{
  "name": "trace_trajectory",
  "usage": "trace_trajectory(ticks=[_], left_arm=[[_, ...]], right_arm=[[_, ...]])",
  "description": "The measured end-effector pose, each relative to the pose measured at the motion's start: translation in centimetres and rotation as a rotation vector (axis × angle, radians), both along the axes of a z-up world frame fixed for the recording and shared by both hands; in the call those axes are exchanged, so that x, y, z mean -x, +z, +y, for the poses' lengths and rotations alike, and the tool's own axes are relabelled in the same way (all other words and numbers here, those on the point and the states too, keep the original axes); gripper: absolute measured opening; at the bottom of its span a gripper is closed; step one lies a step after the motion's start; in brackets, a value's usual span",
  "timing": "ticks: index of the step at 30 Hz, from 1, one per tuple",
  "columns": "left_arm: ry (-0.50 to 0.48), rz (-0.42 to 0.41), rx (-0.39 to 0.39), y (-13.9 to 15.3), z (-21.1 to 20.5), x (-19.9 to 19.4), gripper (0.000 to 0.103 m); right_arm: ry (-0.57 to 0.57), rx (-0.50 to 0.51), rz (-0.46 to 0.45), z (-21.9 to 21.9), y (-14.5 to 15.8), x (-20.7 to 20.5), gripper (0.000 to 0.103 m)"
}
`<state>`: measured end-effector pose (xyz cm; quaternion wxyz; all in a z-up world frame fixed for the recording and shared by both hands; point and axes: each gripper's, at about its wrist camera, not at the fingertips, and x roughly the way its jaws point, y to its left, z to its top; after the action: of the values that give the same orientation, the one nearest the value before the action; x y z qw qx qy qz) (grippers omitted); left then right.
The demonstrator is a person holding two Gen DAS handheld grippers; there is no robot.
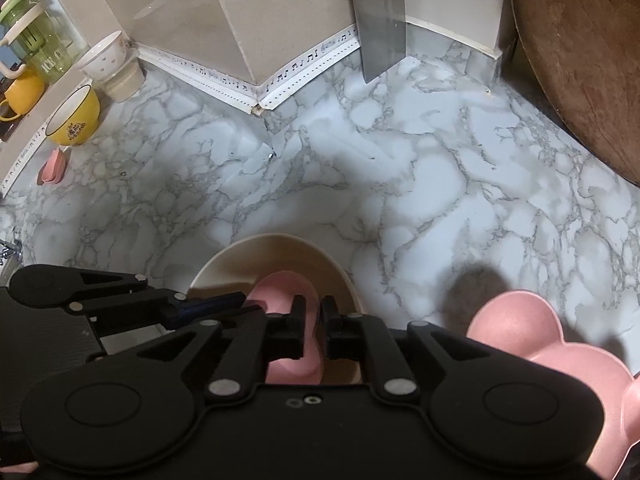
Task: Organize plates and bowls
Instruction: 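Lower the heart dish into the cream bowl and open both grippers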
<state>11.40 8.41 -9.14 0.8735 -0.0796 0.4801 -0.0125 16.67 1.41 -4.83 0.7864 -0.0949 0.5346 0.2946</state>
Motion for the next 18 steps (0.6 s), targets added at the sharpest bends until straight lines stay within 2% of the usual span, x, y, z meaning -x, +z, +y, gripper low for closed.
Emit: trace_trajectory(ticks=[7, 9, 18], left_arm=[[0.003, 0.002, 0.019, 0.0, 0.4, 0.0, 0.007], [0.001, -0.004, 0.026, 0.2, 0.5, 0.1, 0.007], [-0.001, -0.056, 0.032, 1.8, 0.3, 1.0, 0.007]], right_arm=[[-0.003, -0.025, 0.004, -0.4, 0.7, 0.3, 0.019], [-0.013, -0.044, 0.018, -0.8, 1.1, 0.3, 0.024], [-0.02, -0.093, -0.001, -2.1, 3.0, 1.0, 0.028]])
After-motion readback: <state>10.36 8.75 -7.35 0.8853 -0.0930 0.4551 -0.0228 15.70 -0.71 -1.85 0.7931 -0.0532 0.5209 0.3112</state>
